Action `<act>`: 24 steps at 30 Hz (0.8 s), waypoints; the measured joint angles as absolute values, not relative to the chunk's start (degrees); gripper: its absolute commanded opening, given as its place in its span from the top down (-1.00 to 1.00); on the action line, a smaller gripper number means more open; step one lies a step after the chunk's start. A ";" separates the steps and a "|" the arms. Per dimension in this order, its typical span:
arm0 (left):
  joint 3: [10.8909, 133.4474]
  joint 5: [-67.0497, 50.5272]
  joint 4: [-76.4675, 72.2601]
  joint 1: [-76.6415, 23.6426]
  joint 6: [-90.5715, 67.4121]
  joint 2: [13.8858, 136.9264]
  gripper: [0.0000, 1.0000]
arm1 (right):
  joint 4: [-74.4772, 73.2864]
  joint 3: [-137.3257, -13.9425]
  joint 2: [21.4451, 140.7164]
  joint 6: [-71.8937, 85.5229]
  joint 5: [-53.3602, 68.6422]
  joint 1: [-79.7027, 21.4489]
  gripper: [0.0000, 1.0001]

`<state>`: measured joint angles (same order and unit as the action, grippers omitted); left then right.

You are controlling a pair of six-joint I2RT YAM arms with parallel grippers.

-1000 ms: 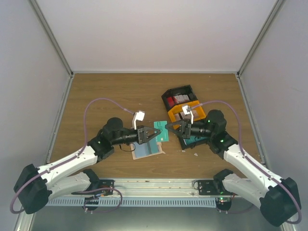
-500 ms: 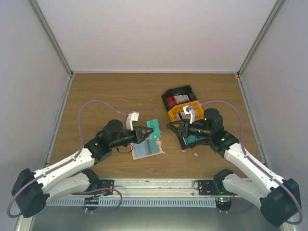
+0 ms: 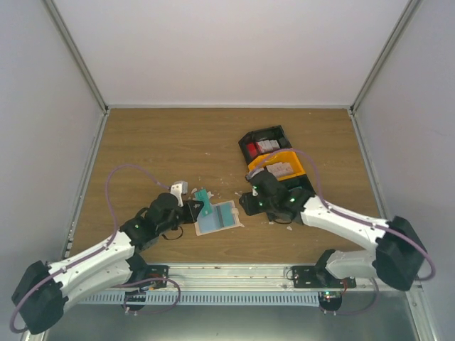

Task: Put the credit cards into the card holder
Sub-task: Insert the credit card into the card holder.

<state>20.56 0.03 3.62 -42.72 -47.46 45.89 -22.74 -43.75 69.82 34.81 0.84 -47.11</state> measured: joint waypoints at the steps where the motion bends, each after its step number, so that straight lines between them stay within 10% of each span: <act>1: 19.79 -0.38 3.44 -42.17 -47.72 46.26 1.00 | -23.31 -44.75 71.46 35.00 -1.10 -48.58 0.17; 24: 7.64 -20.88 -20.21 -33.89 -56.60 58.65 1.00 | -28.32 -52.40 91.70 40.91 -8.95 -57.60 -0.04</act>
